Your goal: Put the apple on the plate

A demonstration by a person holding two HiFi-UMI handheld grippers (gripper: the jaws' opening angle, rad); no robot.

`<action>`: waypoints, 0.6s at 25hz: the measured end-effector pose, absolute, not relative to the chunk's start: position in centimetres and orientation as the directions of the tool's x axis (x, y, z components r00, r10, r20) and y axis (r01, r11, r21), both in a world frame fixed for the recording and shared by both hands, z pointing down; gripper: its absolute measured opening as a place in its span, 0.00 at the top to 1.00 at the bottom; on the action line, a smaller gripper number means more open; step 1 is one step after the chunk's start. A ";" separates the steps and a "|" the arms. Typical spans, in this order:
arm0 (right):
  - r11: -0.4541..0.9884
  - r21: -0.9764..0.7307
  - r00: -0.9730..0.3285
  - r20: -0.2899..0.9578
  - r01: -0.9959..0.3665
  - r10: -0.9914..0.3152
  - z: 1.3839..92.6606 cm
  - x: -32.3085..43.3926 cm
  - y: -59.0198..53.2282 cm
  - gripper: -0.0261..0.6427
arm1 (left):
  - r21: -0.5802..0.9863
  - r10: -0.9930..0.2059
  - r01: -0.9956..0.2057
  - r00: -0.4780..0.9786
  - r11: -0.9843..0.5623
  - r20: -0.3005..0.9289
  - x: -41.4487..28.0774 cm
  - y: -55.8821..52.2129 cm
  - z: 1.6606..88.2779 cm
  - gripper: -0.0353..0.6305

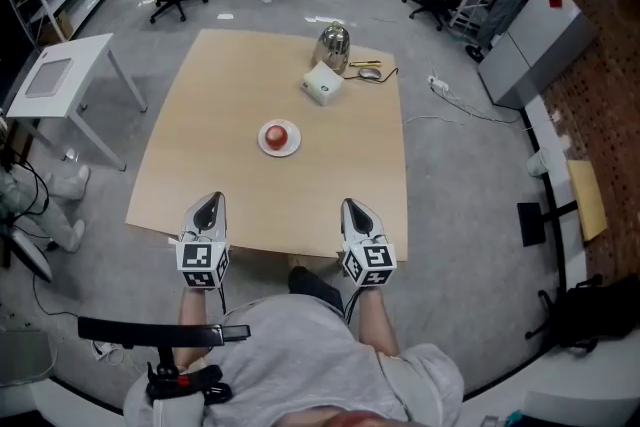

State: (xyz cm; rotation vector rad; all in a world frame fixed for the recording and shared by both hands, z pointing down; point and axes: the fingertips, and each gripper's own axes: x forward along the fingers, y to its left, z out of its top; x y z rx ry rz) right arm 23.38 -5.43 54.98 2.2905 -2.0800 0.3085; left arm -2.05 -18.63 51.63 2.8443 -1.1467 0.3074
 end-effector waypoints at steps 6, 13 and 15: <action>-0.106 -0.116 0.086 0.164 -0.988 -0.983 54.9 23.4 -5.2 0.95 | -0.018 -0.679 -0.692 0.703 -0.722 0.208 -2.2 -18.4 51.8 0.92; -0.103 -0.123 0.081 0.167 -0.987 -0.983 54.9 23.4 -5.2 0.95 | -0.017 -0.680 -0.693 0.702 -0.720 0.211 -2.2 -18.5 51.7 0.92; -0.103 -0.128 0.081 0.167 -0.986 -0.983 55.0 23.3 -5.2 0.95 | -0.016 -0.680 -0.693 0.702 -0.721 0.212 -2.2 -18.4 51.8 0.92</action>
